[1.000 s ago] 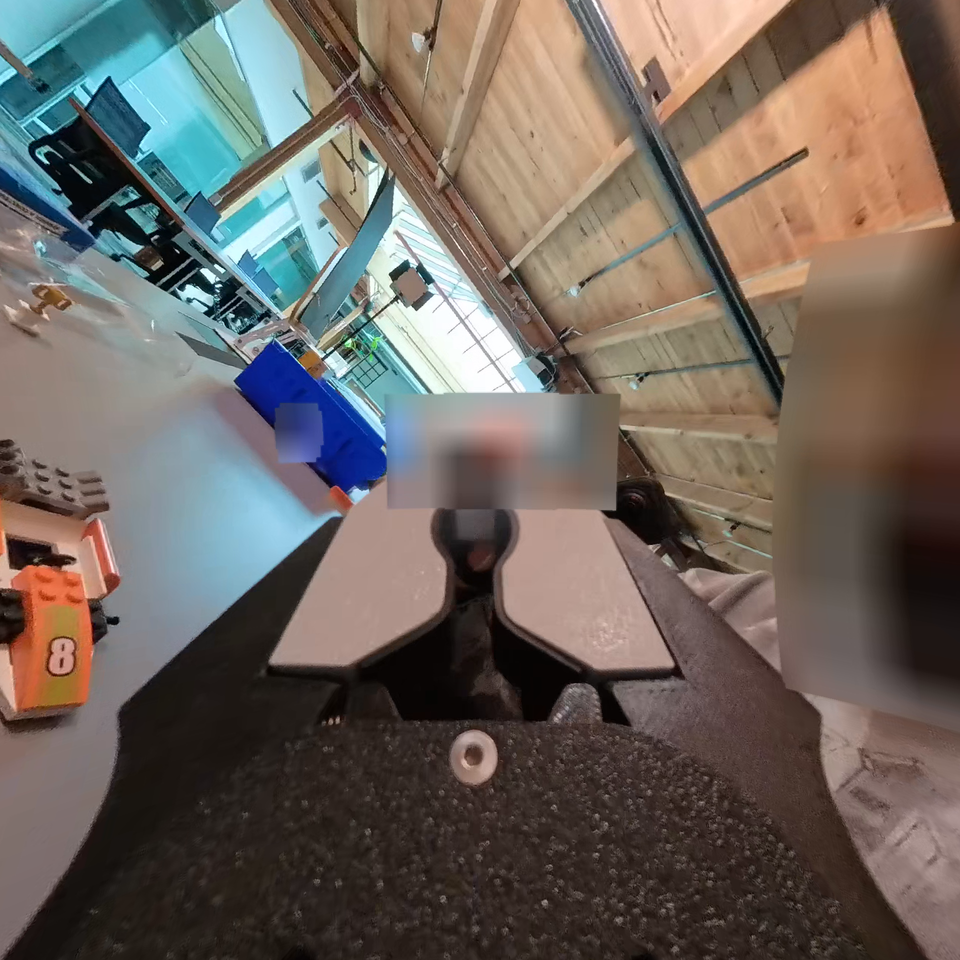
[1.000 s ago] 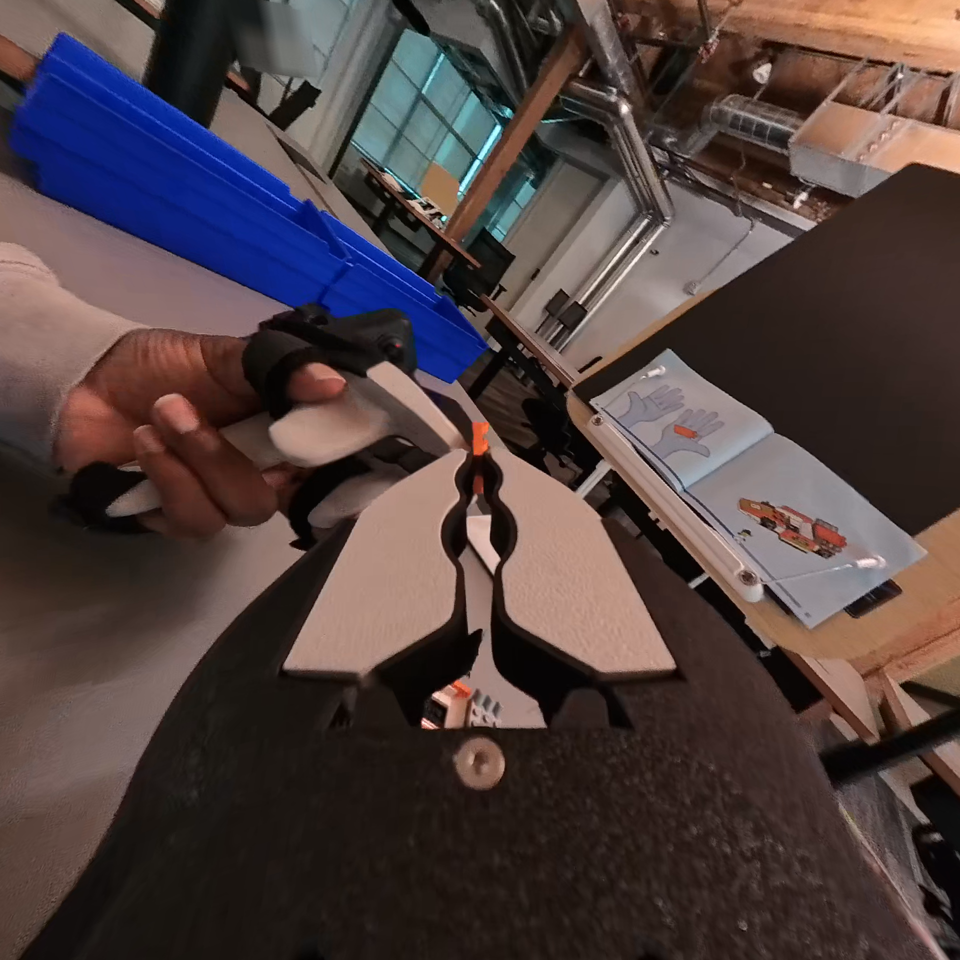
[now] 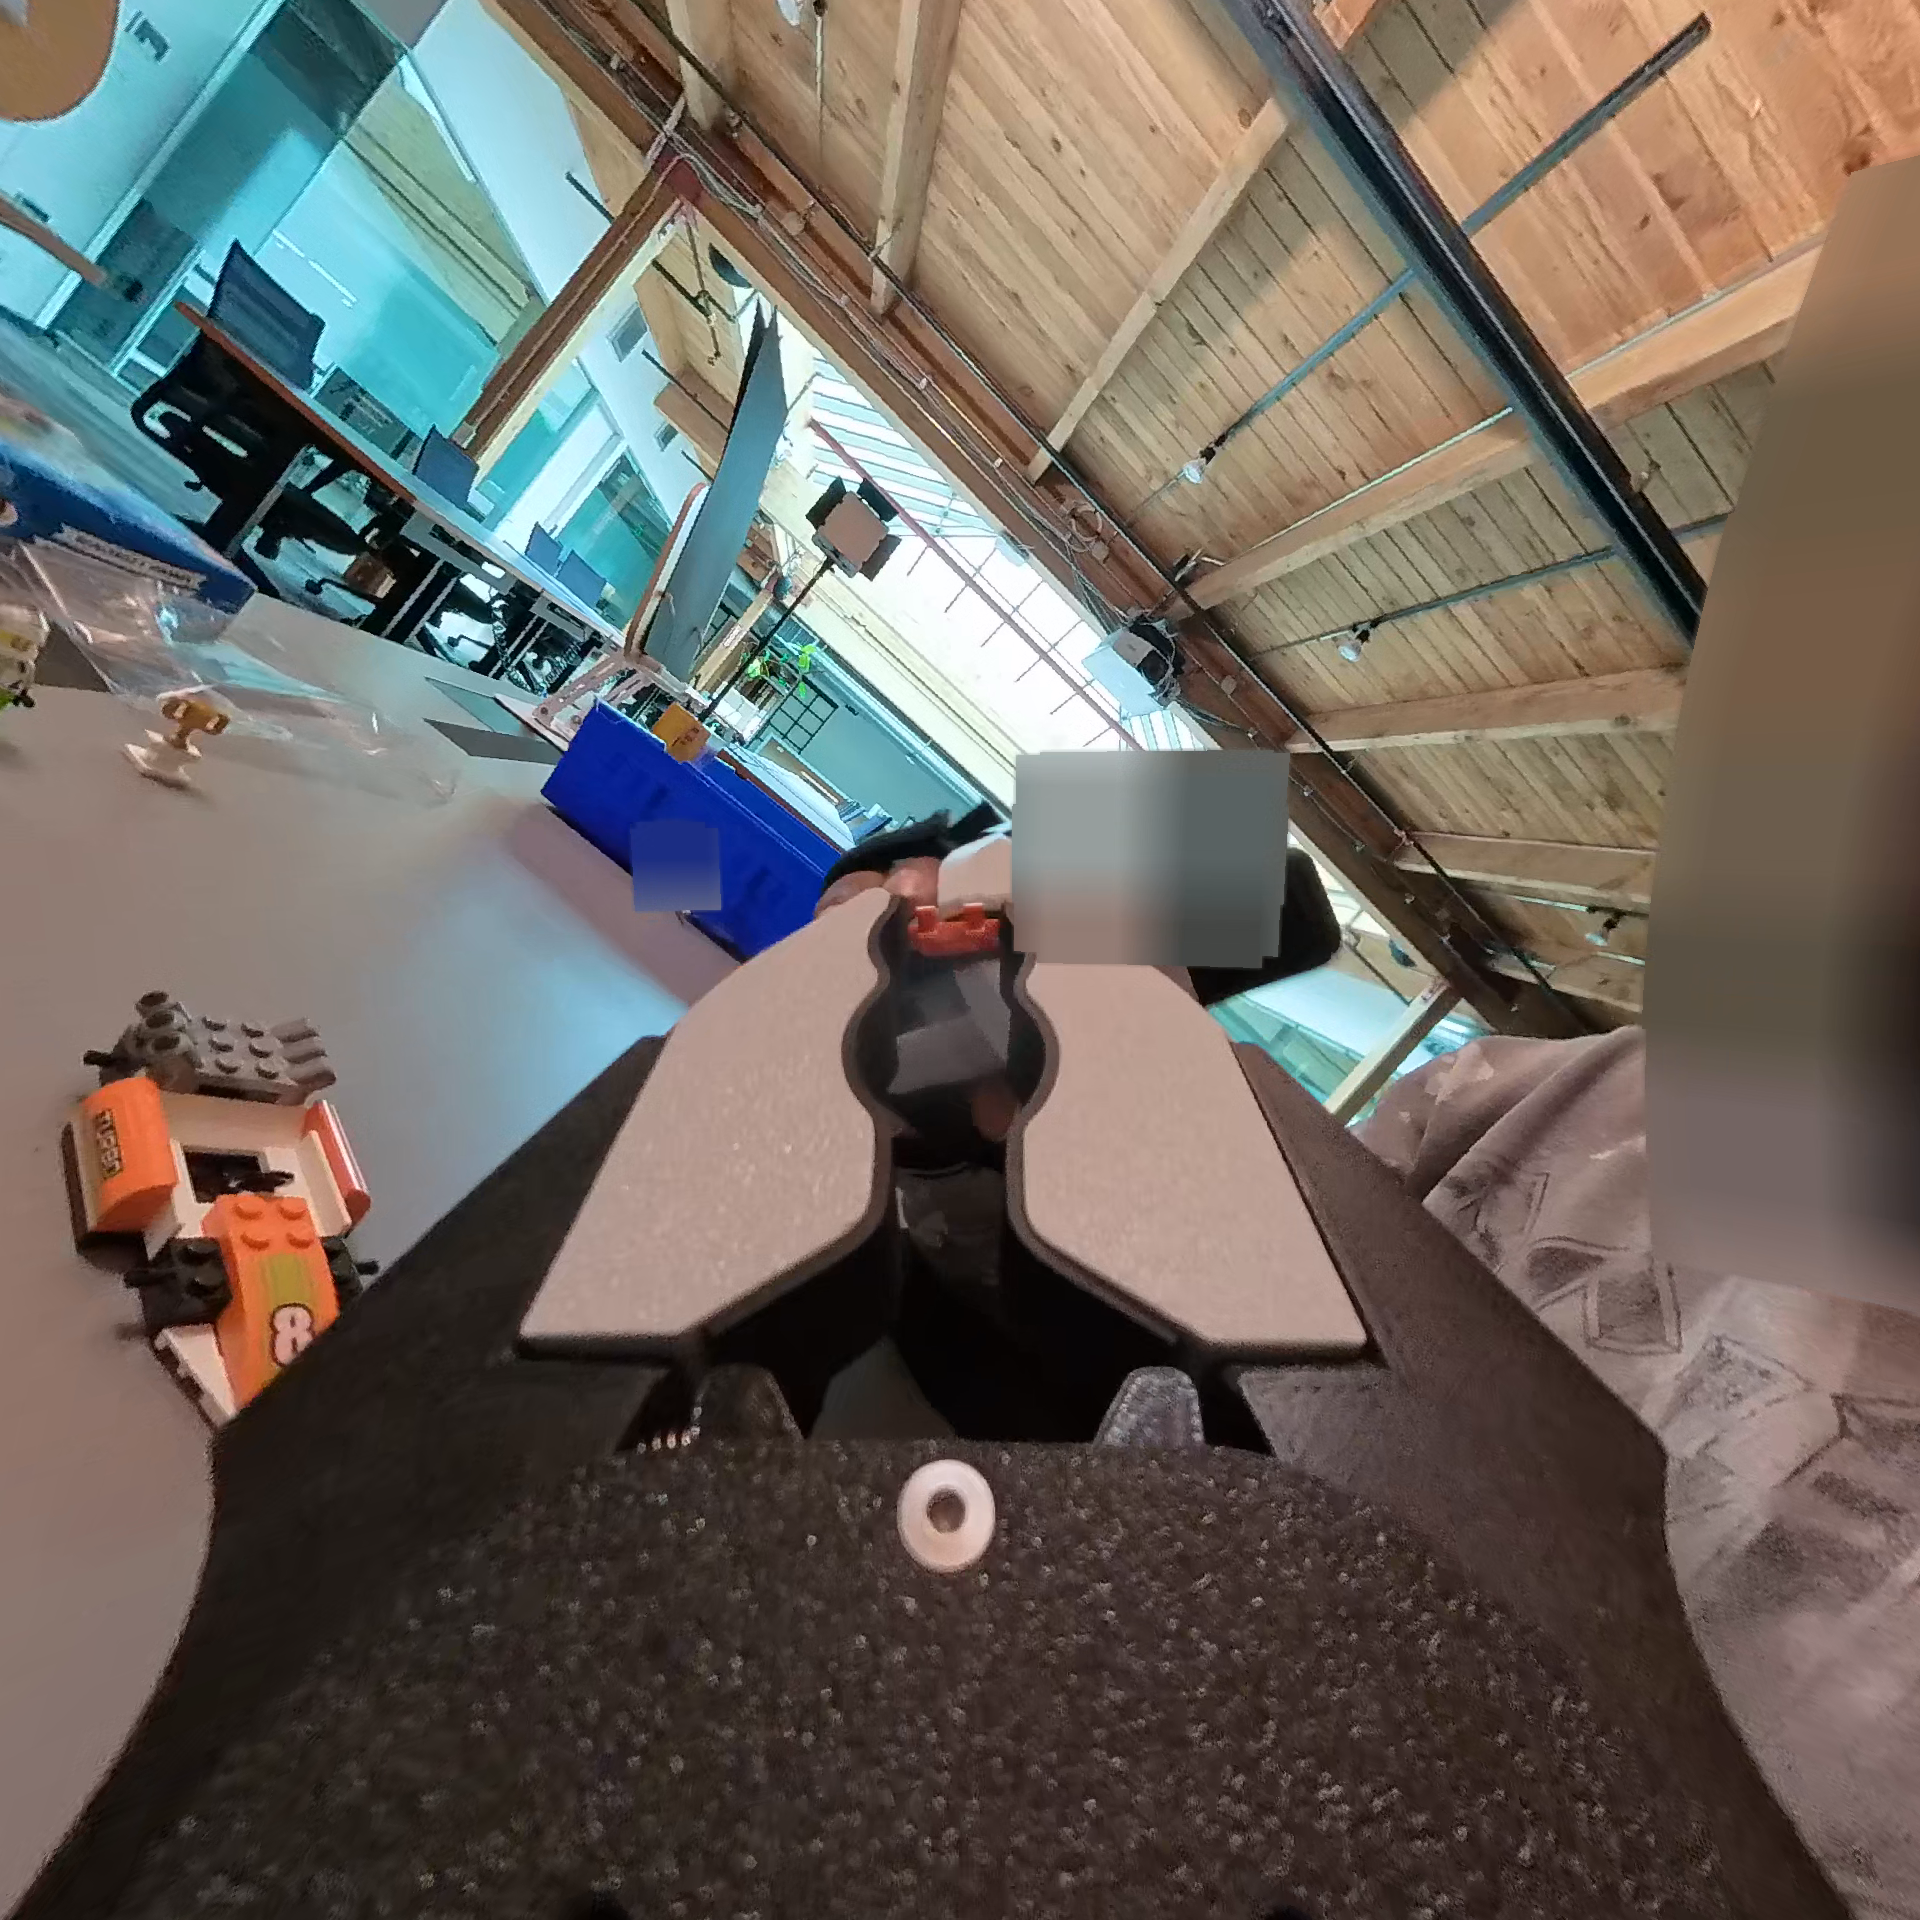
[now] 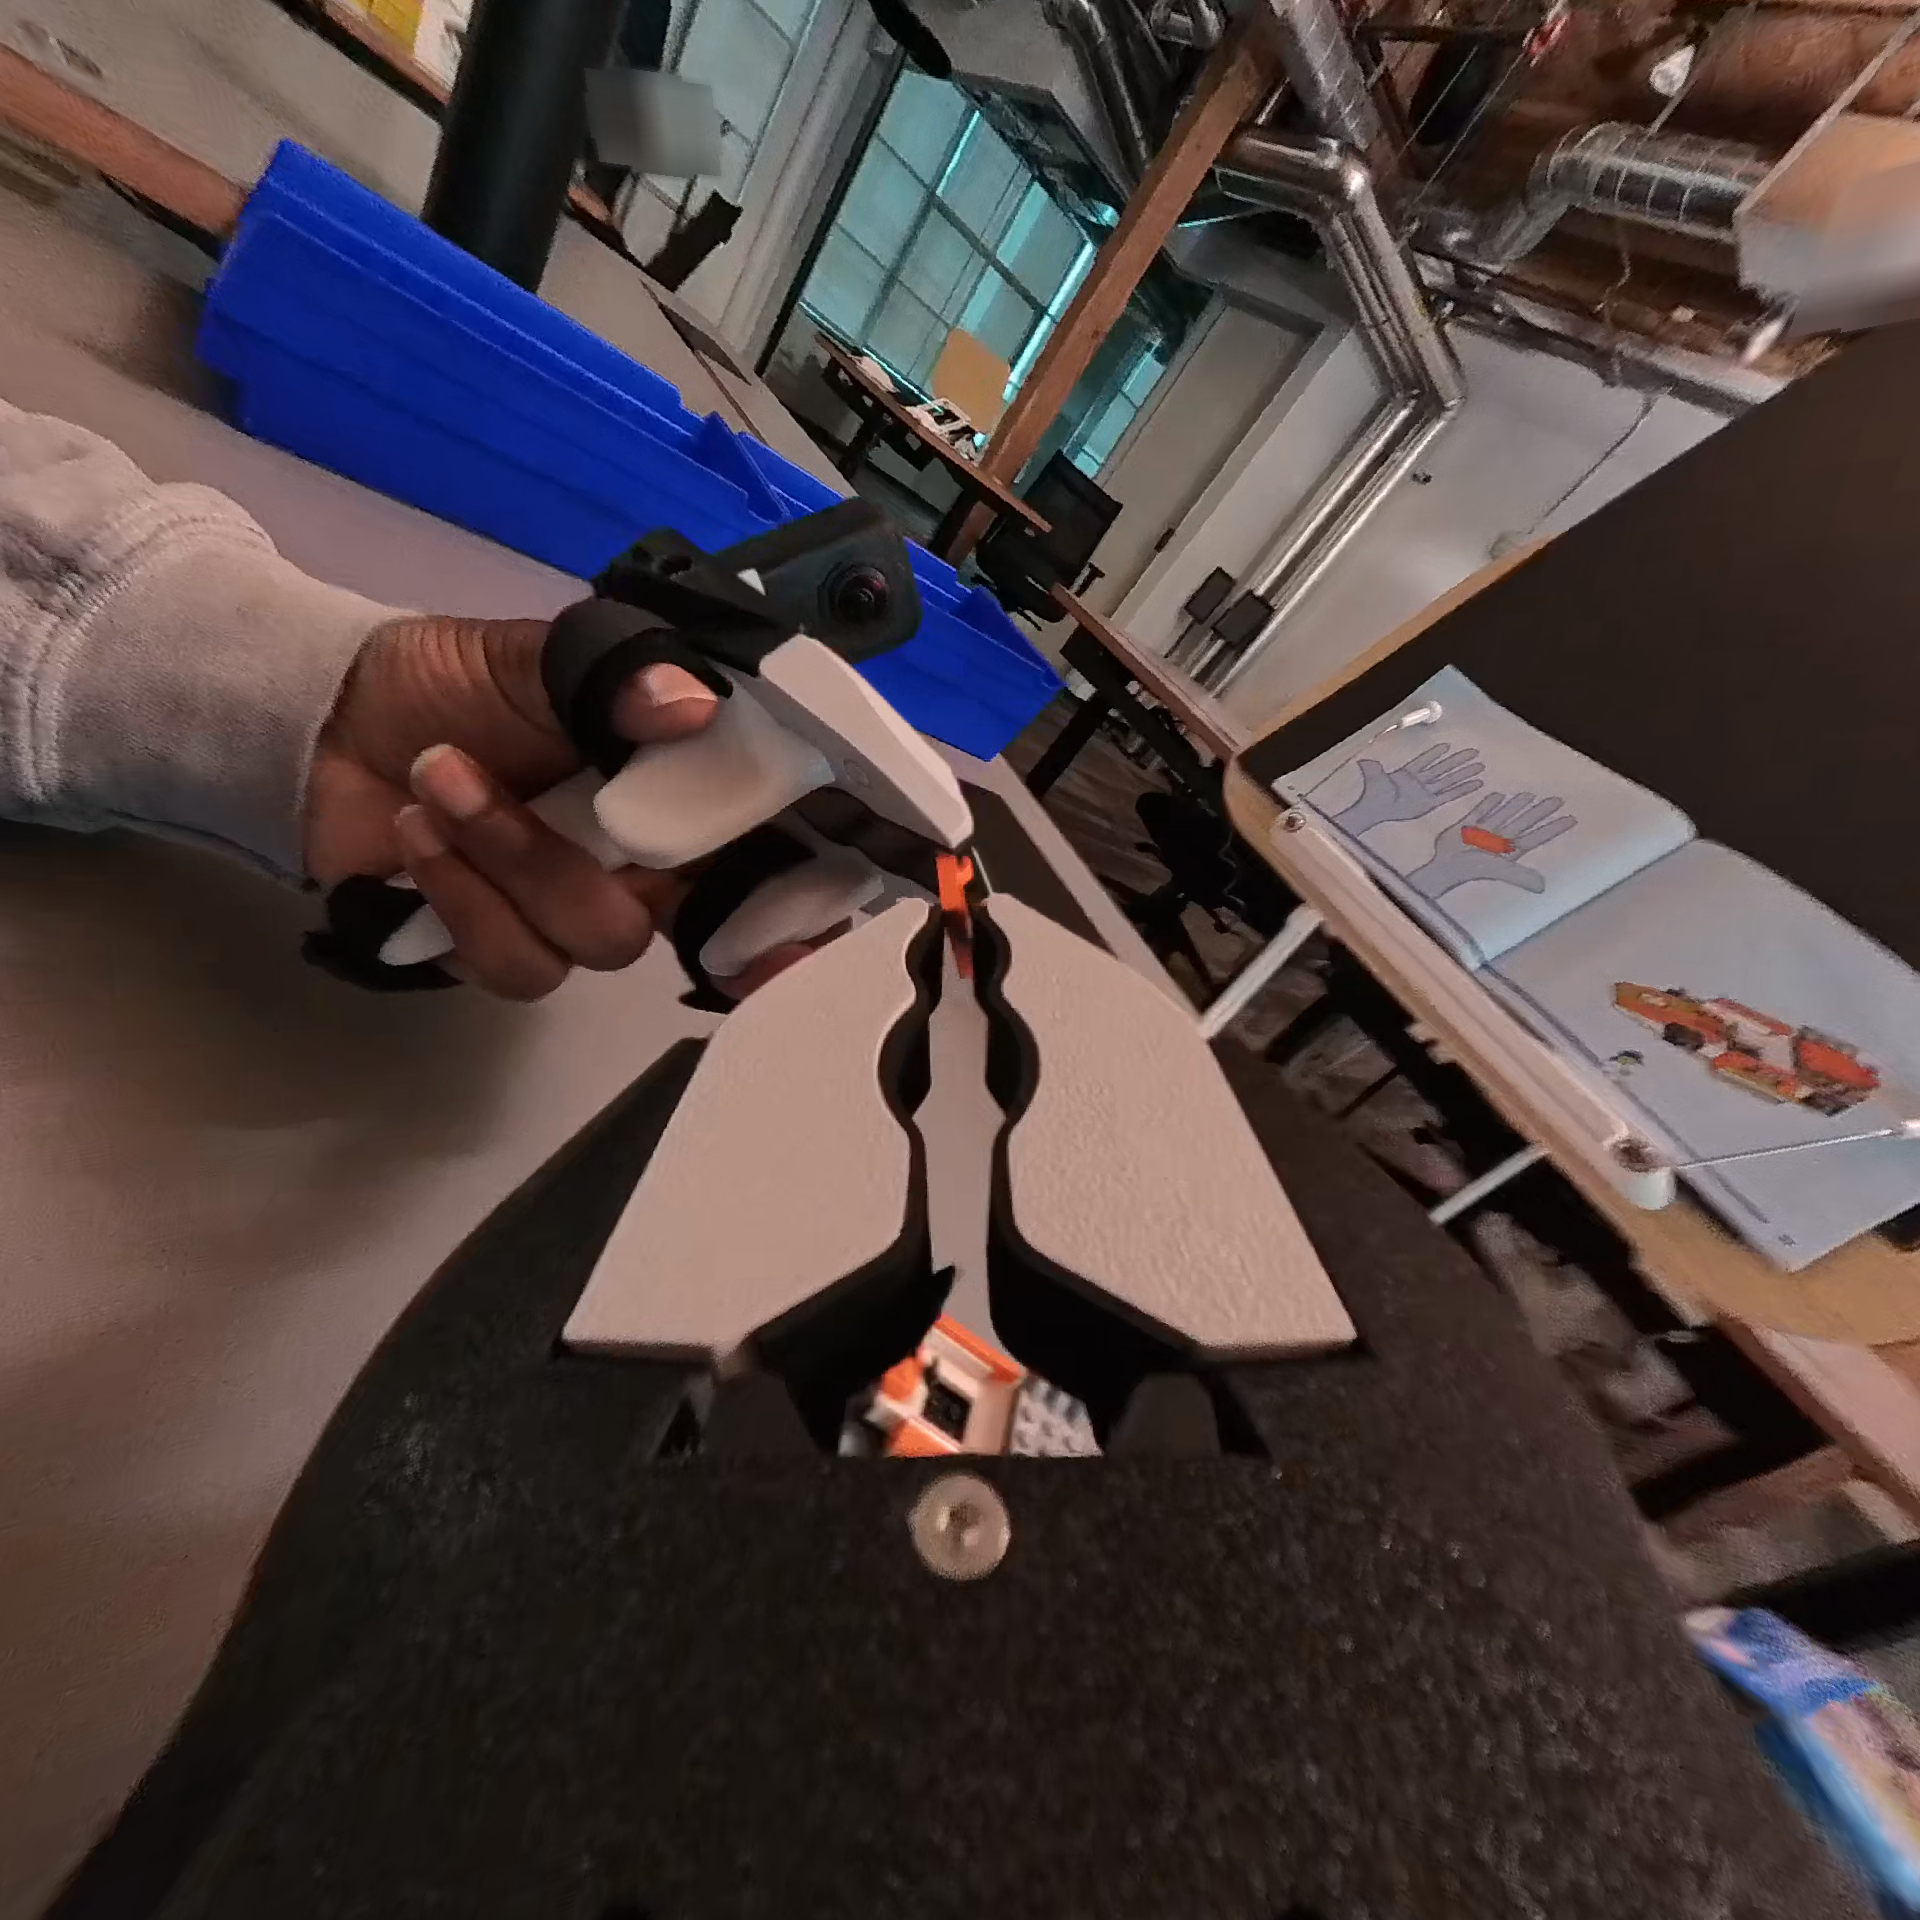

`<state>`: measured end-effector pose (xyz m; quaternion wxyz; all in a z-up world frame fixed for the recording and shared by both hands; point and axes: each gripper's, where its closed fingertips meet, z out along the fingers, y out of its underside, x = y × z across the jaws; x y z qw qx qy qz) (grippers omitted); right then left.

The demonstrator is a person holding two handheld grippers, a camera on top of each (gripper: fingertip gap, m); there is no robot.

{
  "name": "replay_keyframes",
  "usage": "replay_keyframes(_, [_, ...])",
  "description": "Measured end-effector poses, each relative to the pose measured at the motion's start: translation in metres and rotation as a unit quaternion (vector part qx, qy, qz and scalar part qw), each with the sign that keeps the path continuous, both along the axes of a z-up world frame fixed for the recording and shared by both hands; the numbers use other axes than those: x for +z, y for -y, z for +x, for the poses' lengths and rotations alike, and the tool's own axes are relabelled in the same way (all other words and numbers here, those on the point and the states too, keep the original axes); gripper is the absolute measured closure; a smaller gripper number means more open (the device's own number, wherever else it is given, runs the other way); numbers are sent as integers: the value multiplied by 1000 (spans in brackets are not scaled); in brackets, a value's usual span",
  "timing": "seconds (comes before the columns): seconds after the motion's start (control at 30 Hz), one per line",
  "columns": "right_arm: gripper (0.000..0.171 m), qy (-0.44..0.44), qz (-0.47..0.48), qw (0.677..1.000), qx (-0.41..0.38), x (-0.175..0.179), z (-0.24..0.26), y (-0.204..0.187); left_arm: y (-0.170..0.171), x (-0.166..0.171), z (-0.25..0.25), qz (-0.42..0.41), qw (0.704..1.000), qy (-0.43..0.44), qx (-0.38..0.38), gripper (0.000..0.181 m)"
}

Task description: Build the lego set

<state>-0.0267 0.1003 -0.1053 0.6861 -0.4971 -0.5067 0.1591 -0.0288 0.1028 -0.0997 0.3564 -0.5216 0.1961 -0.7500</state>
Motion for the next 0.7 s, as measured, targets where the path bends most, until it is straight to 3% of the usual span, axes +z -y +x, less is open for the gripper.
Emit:
replay_keyframes(0.17, [152,-48,-188,976,104,-5,5,11,11,-1,-3,86,995,-40,-11,166])
replay_keyframes(0.37, [139,-65,-362,906,212,-14,6,31,30,-8,-1,169,982,-81,-39,165])
replay_keyframes(0.47, [136,-75,-404,876,253,-16,1,40,39,-13,4,199,973,-102,-51,165])
replay_keyframes(0.7, [152,-73,-438,843,302,-15,-5,55,54,-10,7,249,962,-98,-56,165])
